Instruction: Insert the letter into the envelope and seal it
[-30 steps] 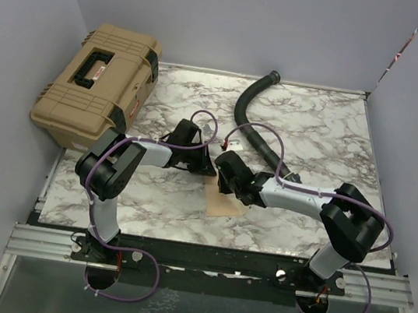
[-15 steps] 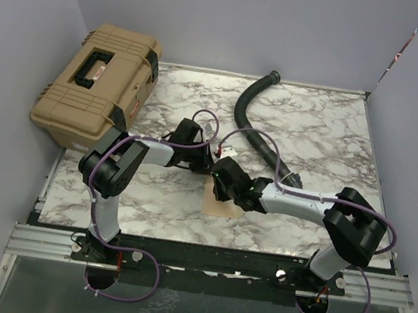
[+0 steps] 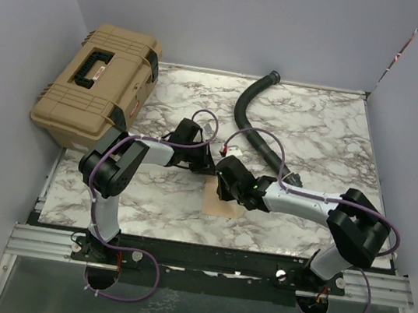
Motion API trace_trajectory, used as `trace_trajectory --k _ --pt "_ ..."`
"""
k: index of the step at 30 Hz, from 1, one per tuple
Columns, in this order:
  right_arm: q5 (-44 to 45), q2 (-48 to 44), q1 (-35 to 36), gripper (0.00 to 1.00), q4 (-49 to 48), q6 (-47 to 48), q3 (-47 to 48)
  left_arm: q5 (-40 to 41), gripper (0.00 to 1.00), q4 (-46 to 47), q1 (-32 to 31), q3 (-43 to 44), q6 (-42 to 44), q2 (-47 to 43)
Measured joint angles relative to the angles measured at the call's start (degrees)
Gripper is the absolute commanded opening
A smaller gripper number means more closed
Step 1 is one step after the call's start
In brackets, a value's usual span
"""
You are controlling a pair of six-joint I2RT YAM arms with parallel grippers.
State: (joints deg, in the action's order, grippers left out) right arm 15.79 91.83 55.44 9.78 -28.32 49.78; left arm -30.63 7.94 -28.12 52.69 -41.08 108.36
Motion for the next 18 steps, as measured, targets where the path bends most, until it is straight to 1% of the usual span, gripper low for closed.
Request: trace_trajectory --k 4,8,14,18 --pt "0.2 3.1 -2.4 0.01 0.2 1.6 3.5 -0.2 0.0 0.0 0.0 0.0 -0.1 0.0" --pt "0.1 5.5 -3.0 0.01 0.2 3.5 6.3 -0.4 0.0 0.0 0.2 0.0 -0.3 0.1" --pt "-1.1 5.2 -2.7 0.01 0.0 4.6 6.0 -0.7 0.0 0.1 0.4 0.0 -0.4 0.2" --pt "-2.1 3.8 -0.5 0.01 0.6 4.4 4.7 -1.3 0.0 0.2 0.7 0.0 -0.9 0.5"
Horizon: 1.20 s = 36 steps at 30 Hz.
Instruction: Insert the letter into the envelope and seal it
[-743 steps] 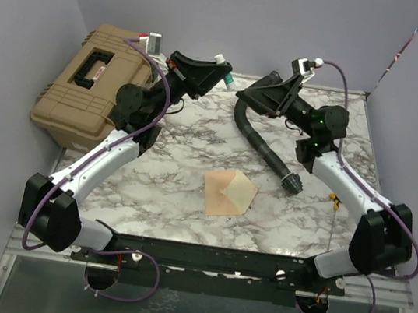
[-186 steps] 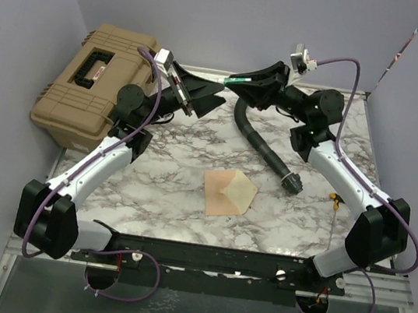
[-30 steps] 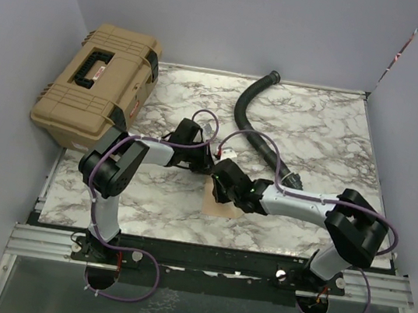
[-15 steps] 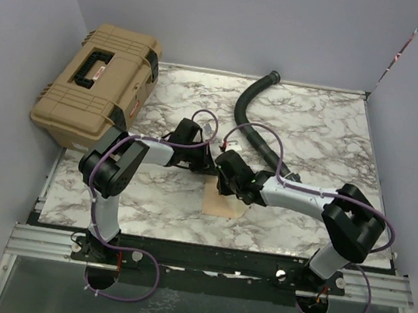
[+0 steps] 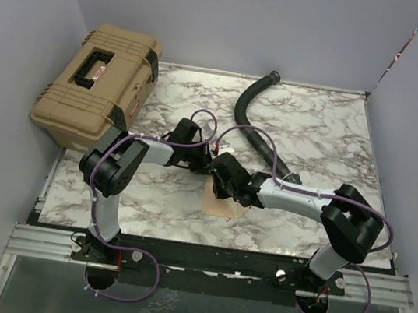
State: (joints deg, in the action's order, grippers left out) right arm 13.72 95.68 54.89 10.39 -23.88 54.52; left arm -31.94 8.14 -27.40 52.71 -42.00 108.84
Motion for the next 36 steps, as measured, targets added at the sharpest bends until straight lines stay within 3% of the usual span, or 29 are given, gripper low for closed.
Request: trace_trajectory --k 9,30,36 --pt "0.2 -1.2 2.1 0.01 2.4 -2.1 -0.7 -1.1 0.0 -0.1 0.4 0.4 -0.6 0.6" --pt "0.3 2.0 -2.1 0.01 0.5 -0.8 2.6 -1.4 0.0 -0.6 0.5 0.7 -0.6 0.6" --pt "-3.4 -6.3 -2.8 0.01 0.9 -0.1 0.5 -1.5 0.05 -1.7 0.6 1.4 -0.1 0.6"
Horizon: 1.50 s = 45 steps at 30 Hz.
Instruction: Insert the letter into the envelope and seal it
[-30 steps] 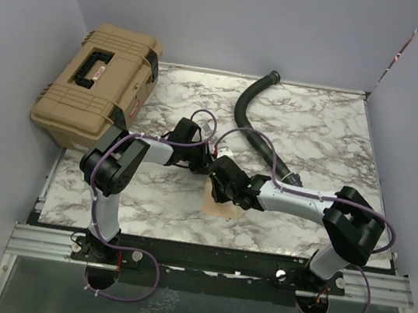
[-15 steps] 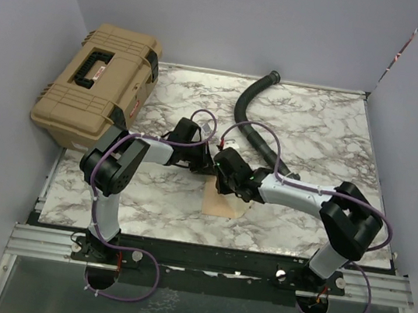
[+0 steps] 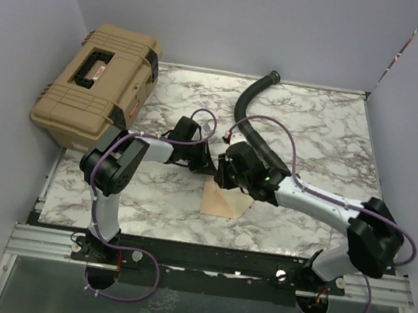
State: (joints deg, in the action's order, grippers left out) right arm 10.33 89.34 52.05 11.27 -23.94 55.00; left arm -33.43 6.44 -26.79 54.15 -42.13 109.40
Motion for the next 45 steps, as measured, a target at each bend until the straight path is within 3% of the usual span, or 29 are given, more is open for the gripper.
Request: trace_trajectory --k 8,16,21,29,34,39,45 --pt "-12.0 -13.7 -7.2 0.01 -4.9 -0.4 -2.6 0.1 0.22 -4.6 0.3 1.5 2.1 -1.2" --pt "-23.4 -14.2 -12.8 0.01 -6.8 -2.6 -6.1 0.3 0.72 -9.4 0.6 2.7 2.4 -6.0" --pt "-31.9 -14.7 -18.0 0.01 -13.4 -6.2 -8.2 1.0 0.98 -9.6 0.6 3.3 1.9 -12.8" --pt "-43.0 -14.6 -21.4 0.0 -28.5 -12.9 -8.3 4.0 0.99 -9.6 3.2 3.3 -1.0 -27.1" --pt "-48.9 -12.2 -21.7 0.01 -38.8 -18.0 -3.5 4.3 0.99 -8.0 5.2 3.3 -6.8 -34.4" --pt "-53.4 -9.8 -21.8 0.0 -47.9 -22.4 1.2 2.9 0.99 -2.7 5.2 3.1 -15.1 -37.4" --pt "-56.0 -8.6 -21.8 0.01 -52.5 -24.9 2.1 0.9 0.99 7.6 5.2 -0.1 -26.0 -39.5"
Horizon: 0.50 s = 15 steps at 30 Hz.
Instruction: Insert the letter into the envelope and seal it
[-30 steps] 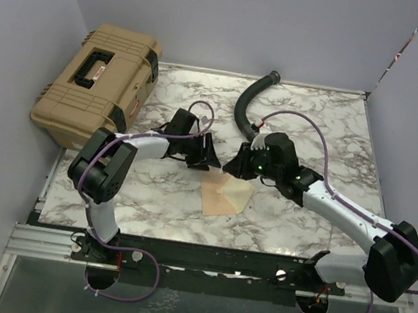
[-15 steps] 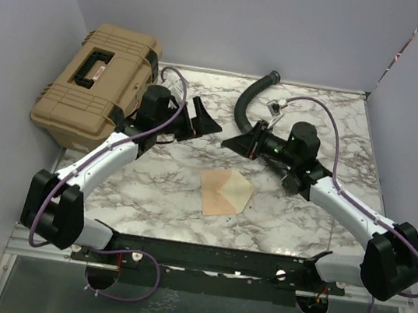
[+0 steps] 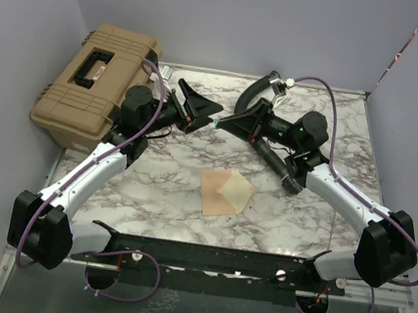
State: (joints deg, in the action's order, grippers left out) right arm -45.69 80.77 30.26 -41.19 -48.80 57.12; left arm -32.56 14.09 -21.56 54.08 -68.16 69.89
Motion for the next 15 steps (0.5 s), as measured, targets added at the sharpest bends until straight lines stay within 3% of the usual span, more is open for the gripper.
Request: trace_trajectory --k 6,12,15 --pt "0.6 0.1 0.0 0.01 1.5 -0.4 -0.1 2.4 0.99 -1.5 0.0 0.2 1.4 -1.8" --pt "11.2 -2.7 -1.6 0.01 16.2 0.0 -4.3 11.2 0.99 -11.8 0.0 0.2 10.1 -3.6" --pt "19.8 -4.8 -3.8 0.01 24.7 -3.6 -9.1 13.9 0.94 -14.3 0.1 -1.6 13.2 -3.7"
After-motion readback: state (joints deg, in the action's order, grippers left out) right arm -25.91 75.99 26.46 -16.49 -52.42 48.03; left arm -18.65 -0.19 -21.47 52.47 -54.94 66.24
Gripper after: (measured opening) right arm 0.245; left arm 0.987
